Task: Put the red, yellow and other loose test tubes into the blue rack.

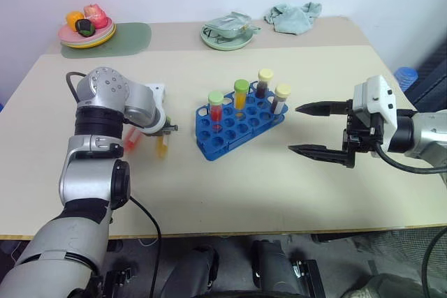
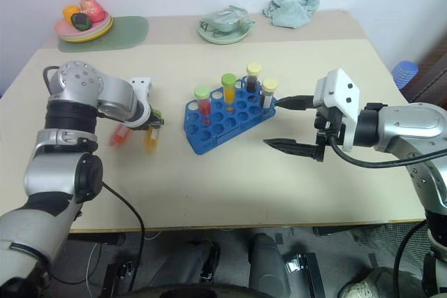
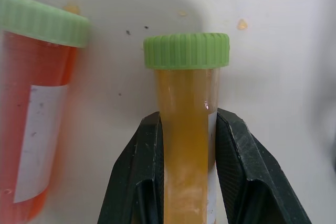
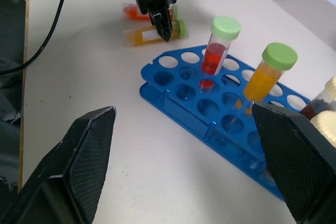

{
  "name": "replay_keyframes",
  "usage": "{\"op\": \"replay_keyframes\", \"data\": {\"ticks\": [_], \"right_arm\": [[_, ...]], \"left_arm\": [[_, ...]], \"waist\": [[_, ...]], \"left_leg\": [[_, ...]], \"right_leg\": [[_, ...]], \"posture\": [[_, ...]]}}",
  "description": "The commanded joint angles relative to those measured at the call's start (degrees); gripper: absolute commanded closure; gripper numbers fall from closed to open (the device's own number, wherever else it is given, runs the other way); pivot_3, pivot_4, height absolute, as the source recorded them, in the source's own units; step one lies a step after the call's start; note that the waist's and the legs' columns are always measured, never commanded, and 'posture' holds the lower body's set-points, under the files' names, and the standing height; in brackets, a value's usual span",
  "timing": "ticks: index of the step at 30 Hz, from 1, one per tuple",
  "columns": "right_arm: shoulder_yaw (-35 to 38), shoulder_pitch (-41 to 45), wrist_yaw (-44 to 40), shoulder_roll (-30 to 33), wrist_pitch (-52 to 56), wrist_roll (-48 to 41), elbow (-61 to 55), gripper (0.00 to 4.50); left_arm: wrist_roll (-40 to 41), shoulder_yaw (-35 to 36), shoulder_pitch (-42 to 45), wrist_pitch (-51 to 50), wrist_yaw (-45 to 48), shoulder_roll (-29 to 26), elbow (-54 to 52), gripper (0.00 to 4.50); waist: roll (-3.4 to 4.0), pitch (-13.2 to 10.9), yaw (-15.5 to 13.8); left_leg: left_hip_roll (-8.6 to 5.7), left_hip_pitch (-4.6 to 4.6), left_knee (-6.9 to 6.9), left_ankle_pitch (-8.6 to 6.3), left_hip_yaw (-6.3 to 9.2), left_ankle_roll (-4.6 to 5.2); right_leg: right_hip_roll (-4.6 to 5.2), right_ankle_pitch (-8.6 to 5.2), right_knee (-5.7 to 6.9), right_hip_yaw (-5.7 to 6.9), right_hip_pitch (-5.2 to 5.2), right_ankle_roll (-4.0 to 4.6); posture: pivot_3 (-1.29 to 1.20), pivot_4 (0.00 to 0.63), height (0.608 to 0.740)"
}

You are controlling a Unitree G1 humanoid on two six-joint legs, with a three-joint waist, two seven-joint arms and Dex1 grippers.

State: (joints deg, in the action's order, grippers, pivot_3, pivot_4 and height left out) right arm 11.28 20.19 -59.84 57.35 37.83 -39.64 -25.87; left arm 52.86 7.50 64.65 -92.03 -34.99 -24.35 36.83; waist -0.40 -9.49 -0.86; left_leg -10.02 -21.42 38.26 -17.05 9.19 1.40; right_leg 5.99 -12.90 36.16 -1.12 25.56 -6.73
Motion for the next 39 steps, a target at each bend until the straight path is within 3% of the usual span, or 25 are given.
{"op": "replay_keyframes", "data": {"ticks": [1,4,7,10,12,14,17,21,25,30,39], "right_arm": [[1.7,0.8,0.3,0.6,-0.4,-0.5,-1.4,0.27],[1.3,1.2,0.3,0.4,-0.7,-0.1,-0.9,0.27],[1.1,0.9,0.6,-0.1,-1.0,0.0,-0.7,0.27],[0.9,0.4,1.1,-0.6,-1.1,0.0,-0.8,0.27],[1.2,0.3,2.2,-1.4,-0.6,-0.6,-1.0,0.27],[1.2,0.0,3.1,-2.0,-0.9,-0.3,-1.2,0.27],[2.0,-1.3,4.7,-2.7,-0.5,-0.6,-2.0,0.27],[4.7,-4.6,8.2,-3.2,1.3,-1.8,-5.6,0.27],[8.7,-9.0,11.6,-3.4,3.1,-3.0,-9.9,0.27],[14.0,-14.8,17.2,-4.6,6.4,-6.3,-16.7,0.27],[19.2,-23.0,28.8,-9.4,9.6,-10.2,-24.8,0.27]], "left_arm": [[2.5,0.1,1.1,-0.5,1.4,-2.2,-3.8,3.77],[9.7,-1.3,-2.3,-0.5,9.1,-7.3,-14.6,3.77],[14.4,2.1,-10.7,2.4,27.6,-13.2,-35.3,3.77],[27.5,9.1,-18.0,0.3,49.3,-17.7,-42.8,3.77],[24.6,8.5,-24.1,5.5,63.1,-25.0,-52.0,3.77],[18.8,7.8,-29.3,15.1,74.1,-28.8,-58.5,3.77],[6.9,4.0,-32.3,33.6,81.2,-24.8,-59.7,3.77],[-10.3,-5.1,-31.0,54.8,80.5,-14.0,-56.2,3.77],[-20.5,-11.2,-28.6,69.2,79.5,-2.1,-47.1,3.77],[-26.4,-13.5,-25.3,79.0,77.7,9.8,-34.5,3.77],[-33.7,-15.6,-23.1,86.6,76.7,18.3,-21.4,3.77]], "waist": [[0.0,0.0,0.1],[-0.02,0.0,0.4],[0.0,0.0,0.7],[0.03,0.0,0.4],[0.01,0.0,0.4],[0.03,0.0,0.4],[0.15,0.1,-0.6],[0.09,0.1,-1.9],[0.08,0.1,-1.8],[0.05,0.1,-1.5],[0.02,0.1,-1.6]], "left_leg": [[0.0,0.0,0.0,0.0,0.0,0.0],[0.01,0.0,0.0,0.0,-0.01,0.0],[0.02,-0.05,-0.03,0.0,-0.15,0.0],[0.02,-0.04,-0.02,0.0,-0.22,0.0],[0.02,-0.04,0.02,0.0,-0.22,0.0],[0.04,-0.01,-0.01,0.0,-0.27,0.0],[0.06,0.14,-0.03,0.0,-0.3,0.0],[0.08,0.08,0.01,-0.05,-0.31,0.1],[0.1,-0.02,-0.02,-0.13,-0.32,0.25],[0.12,-0.06,-0.02,-0.16,-0.33,0.31],[0.29,0.01,0.04,-0.16,-0.56,0.3]], "right_leg": [[0.0,0.0,0.0,0.0,0.0,0.0],[0.0,0.0,0.03,-0.01,0.03,0.0],[0.02,0.0,0.14,-0.17,0.19,0.0],[0.01,0.0,0.14,-0.2,0.2,0.01],[-0.04,0.01,0.14,-0.19,0.19,0.02],[-0.04,0.0,0.15,-0.23,0.19,0.03],[0.0,0.03,0.0,-0.2,-0.08,0.07],[0.03,0.15,-0.28,-0.15,-0.19,0.08],[-0.03,0.22,-0.65,-0.14,-0.19,-0.04],[-0.04,0.28,-0.81,-0.11,-0.21,-0.15],[-0.14,0.36,-0.72,-0.23,-0.22,-0.19]], "posture": [[0.0,0.15,0.74],[0.0,0.15,0.74],[0.0,0.15,0.74],[0.0,0.15,0.74],[0.0,0.15,0.74],[0.0,0.15,0.74],[0.0,0.15,0.74],[0.0,0.15,0.74],[0.0,0.15,0.74],[0.0,0.15,0.74],[0.0,0.15,0.74]]}}
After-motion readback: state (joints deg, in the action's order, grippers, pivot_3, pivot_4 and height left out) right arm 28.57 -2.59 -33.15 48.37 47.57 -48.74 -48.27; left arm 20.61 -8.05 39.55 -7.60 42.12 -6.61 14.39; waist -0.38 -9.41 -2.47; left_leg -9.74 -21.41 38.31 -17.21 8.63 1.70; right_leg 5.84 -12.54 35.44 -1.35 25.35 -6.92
